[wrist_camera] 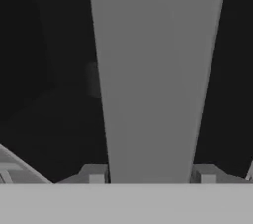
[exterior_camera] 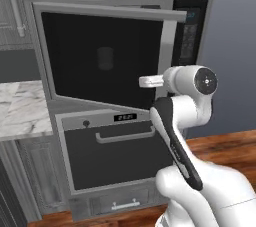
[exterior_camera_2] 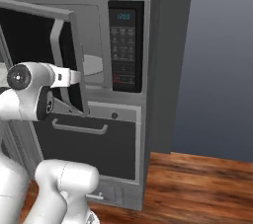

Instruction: Open the microwave door.

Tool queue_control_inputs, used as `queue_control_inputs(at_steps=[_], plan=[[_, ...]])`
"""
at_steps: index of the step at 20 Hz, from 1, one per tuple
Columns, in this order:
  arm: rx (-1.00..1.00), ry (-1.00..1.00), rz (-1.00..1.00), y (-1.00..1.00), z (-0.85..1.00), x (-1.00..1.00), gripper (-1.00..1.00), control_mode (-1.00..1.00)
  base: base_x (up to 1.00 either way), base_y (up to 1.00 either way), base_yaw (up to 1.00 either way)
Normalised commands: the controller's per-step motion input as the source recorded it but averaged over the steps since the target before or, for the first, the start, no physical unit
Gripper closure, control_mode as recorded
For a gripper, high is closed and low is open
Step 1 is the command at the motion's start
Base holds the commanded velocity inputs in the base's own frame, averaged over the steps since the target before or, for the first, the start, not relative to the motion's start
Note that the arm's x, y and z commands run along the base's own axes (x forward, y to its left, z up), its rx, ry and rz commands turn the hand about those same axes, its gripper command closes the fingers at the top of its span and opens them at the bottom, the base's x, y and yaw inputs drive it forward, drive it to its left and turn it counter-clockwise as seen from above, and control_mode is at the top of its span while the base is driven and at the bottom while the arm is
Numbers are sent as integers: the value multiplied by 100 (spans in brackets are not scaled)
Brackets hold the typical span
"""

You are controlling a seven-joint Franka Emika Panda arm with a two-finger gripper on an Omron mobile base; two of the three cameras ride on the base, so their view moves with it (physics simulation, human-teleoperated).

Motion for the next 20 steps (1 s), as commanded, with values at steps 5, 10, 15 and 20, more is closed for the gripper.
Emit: queue_control_inputs(at_steps=[5,10,15,20], plan=[[-17,0,-5,94,87,-98,-100,-100,0,0,0],[-21,0,-4,68,36,-100,-100,-100,0,0,0],[-19,-5,-1,25,-7,-100,-100,-100,0,0,0],[-9,-16,0,-30,-26,-100,-100,-100,0,0,0]])
